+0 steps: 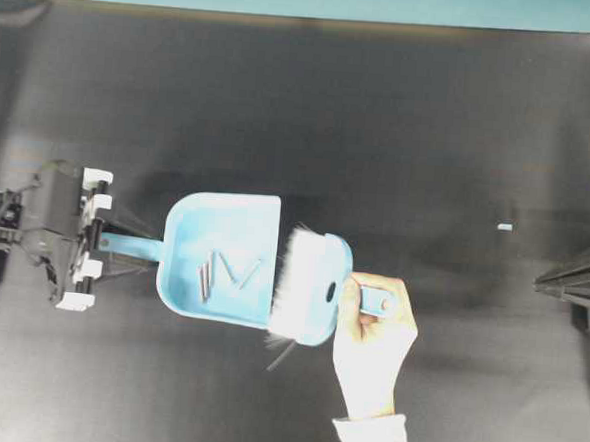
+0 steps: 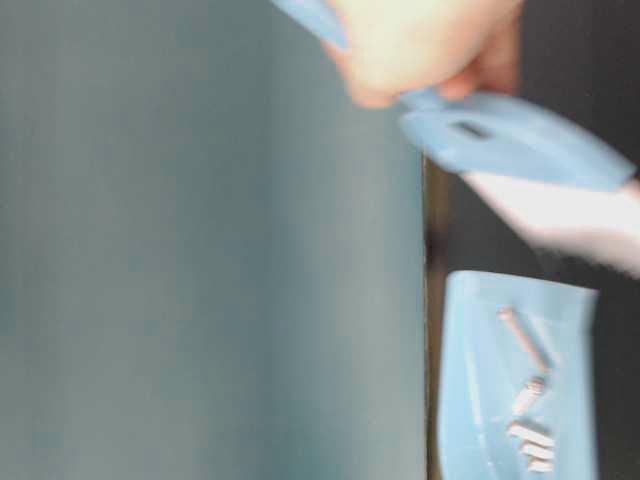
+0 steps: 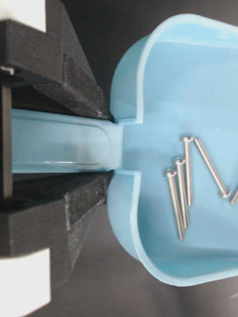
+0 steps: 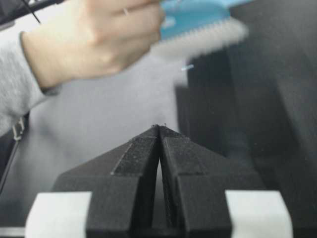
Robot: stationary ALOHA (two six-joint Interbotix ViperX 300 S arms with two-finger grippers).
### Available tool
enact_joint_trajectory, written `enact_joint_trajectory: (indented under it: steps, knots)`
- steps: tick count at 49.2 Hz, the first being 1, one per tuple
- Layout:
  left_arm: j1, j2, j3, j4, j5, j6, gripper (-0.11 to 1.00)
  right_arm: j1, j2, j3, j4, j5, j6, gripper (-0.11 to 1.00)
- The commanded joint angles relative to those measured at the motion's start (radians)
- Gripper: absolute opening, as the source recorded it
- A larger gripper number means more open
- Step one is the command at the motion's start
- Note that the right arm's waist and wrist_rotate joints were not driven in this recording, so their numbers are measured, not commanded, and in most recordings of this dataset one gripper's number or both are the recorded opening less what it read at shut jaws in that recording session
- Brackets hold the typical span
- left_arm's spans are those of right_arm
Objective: Hold the dustpan with the left arm, while a human hand uses a hand brush to gather screws into the dustpan.
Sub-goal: 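Hold the dustpan steady with the left gripper while screws are brushed in, then keep holding the dustpan with the left gripper, screws inside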
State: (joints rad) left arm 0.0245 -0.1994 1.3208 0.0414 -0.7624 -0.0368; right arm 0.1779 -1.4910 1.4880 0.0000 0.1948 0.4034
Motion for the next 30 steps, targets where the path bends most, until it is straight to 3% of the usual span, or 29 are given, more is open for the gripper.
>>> enact_joint_trajectory:
  steps: [1, 30]
  knots:
    - [0.005, -0.008, -0.002, 0.003, -0.041, 0.002, 0.31, 0.000, 0.006, -0.005, -0.002, -0.005, 0.000, 0.00]
    - [0.005, -0.011, -0.011, 0.003, -0.063, 0.006, 0.31, 0.000, 0.006, -0.005, -0.002, -0.005, 0.000, 0.00]
